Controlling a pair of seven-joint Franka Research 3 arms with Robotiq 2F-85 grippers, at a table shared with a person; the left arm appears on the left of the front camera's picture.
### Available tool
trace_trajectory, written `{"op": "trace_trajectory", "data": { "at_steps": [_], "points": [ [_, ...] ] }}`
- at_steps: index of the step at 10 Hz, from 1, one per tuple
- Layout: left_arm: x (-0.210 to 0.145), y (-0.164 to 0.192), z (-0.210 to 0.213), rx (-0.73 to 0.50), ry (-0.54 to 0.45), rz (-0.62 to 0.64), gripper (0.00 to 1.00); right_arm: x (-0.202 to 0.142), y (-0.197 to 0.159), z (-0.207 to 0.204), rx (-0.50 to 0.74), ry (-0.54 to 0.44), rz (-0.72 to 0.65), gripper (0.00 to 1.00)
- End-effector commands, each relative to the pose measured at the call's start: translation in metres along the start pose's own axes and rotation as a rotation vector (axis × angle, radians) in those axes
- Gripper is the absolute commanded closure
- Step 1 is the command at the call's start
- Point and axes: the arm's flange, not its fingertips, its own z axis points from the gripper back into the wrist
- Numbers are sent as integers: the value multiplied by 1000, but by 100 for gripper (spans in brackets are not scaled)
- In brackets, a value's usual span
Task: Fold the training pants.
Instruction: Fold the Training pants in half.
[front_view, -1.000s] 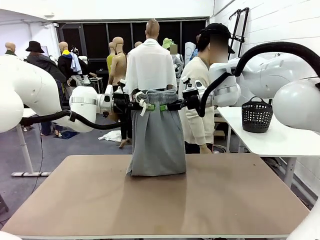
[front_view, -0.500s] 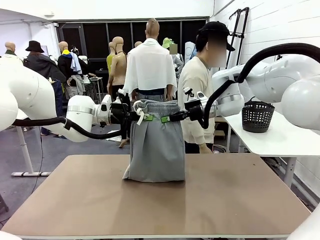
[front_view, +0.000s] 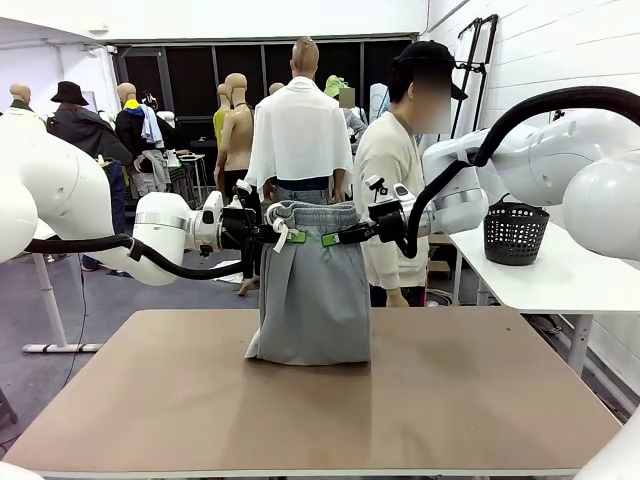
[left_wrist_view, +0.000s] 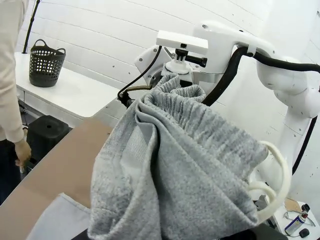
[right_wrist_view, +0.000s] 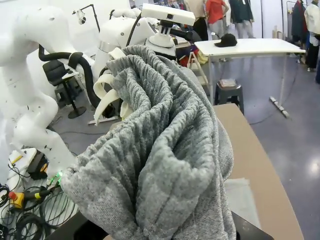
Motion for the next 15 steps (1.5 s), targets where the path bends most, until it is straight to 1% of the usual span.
{"op": "trace_trajectory", "data": {
  "at_steps": [1,2,4,5,7,8,10,12,15],
  "points": [
    [-8,-5,0,8,10,65,100,-9,3,-1,-1,-17,-35,100],
    [-19,-9,-1,-14,2,130,100,-19,7,-1,-7,-38,-73,100],
    [-51,-17,2,-47,-53,258,100,-51,15,1,-12,-68,-162,100],
    [-65,-16,1,-59,-51,315,100,-67,19,1,-10,-79,-200,100],
    [-94,-3,-1,-100,-64,439,100,-98,25,-5,7,-107,-287,100],
    [-104,13,2,-102,-75,475,100,-112,15,-6,-3,-117,-321,100],
    [-119,40,8,-103,-91,565,100,-123,3,-4,-37,-118,-371,100],
    [-124,71,23,-82,-104,642,100,-133,-23,-5,-59,-118,-426,100],
    [-133,90,26,-92,-130,718,100,-145,-42,-5,-98,-112,-530,100]
  ]
}}
